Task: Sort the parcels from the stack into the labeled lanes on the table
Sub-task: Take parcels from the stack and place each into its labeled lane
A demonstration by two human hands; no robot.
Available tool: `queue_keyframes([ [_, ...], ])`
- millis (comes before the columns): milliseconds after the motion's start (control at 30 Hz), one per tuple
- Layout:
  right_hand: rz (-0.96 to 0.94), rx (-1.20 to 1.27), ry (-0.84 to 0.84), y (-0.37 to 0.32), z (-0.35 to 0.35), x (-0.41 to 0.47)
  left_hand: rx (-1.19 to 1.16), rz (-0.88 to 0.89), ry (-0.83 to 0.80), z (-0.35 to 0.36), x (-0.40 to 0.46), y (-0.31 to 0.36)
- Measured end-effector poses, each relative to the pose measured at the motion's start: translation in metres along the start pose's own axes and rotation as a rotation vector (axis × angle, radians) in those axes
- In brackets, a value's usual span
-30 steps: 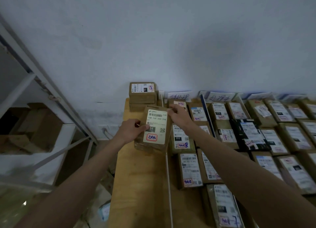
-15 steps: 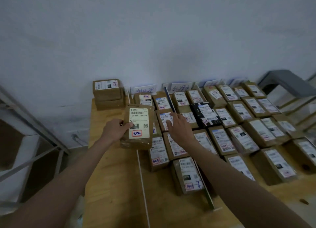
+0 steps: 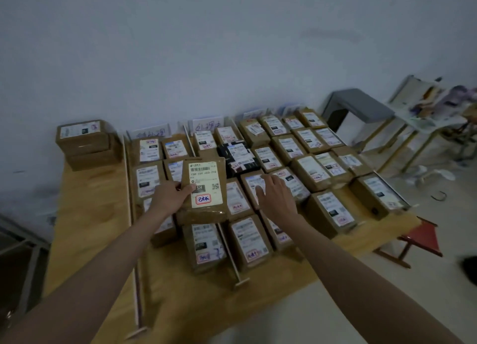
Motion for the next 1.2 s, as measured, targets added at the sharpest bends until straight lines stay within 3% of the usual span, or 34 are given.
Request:
queue_keyframes([
  [267,0.061,0.005,0.008,0.148,-0.007,-0.057,-0.042,-0.057,-0.046,0.13,-0.054,0.039],
  [533,0.134,0.021,0.027,0.233,-0.007,-0.072,-0.003,-0.045,-0.085,0.218,-0.066,0.078],
  [967,0.089,-0.006,-0.073,0.318,0.015,-0.003,-0.027,-0.035,-0.076,0.321,-0.03,0.094],
  [1200,0.0,-0.005,-0.081,0.329,0.027,0.027,-0.013,-0.135,-0.016,0.344,-0.035,0.085],
])
Point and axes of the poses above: each hand's wrist, its own x-axis towards the middle knuckle, its own z-axis out of the palm, y = z × x, the point moved 9 cm from there along x, towards the middle knuckle, and after that the axes turned 11 degrees about -x, right-handed, at the moved point
